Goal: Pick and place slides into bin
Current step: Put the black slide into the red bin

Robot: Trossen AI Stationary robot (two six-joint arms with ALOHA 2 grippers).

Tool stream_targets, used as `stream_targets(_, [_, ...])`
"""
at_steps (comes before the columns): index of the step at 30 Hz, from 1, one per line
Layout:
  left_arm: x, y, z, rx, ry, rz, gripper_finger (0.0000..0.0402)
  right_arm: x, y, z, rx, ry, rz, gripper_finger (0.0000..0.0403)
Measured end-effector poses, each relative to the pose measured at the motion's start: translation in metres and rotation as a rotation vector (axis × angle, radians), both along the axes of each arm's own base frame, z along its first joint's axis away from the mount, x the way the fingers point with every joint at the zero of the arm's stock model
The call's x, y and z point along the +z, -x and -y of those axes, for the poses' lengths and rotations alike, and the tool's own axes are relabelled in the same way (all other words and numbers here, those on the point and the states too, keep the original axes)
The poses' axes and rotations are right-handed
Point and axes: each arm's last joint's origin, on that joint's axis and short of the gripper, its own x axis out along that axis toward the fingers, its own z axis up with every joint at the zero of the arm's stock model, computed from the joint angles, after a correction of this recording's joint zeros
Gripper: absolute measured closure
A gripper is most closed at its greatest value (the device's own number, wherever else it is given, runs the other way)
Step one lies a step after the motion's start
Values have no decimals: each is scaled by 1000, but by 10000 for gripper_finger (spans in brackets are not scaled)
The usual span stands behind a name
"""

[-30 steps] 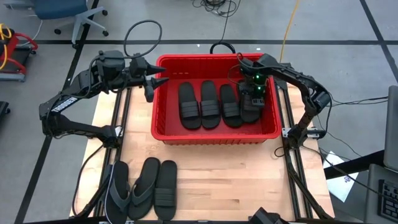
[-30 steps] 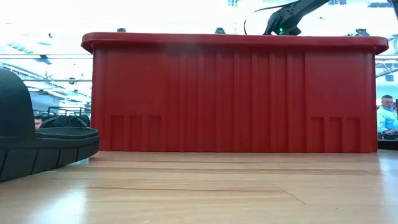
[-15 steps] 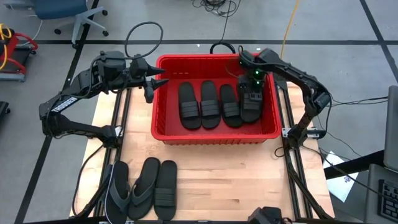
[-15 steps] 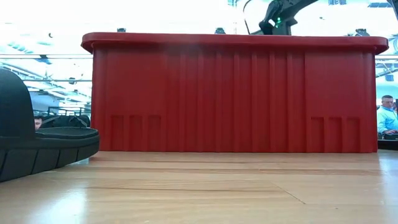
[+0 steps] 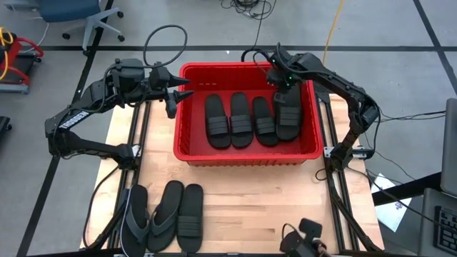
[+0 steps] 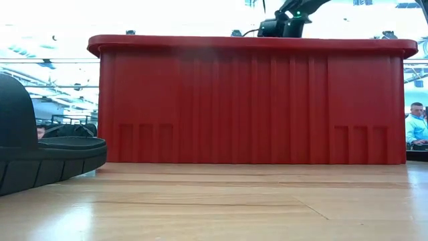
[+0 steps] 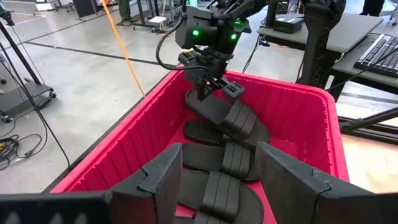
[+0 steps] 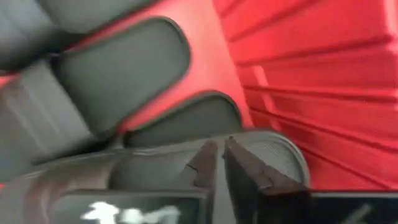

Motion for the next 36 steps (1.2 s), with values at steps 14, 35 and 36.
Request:
stream_targets(14, [0, 0, 0, 6, 13, 1, 199, -29, 27, 35, -142, -182, -48, 402])
stream_targets(35, [-1, 0, 0, 24, 69, 20, 199, -66, 6, 34, -49, -380, -93, 403])
stream_targets(36, [-1, 0, 0, 24, 68, 19, 199, -62, 7, 32, -37, -373, -92, 403])
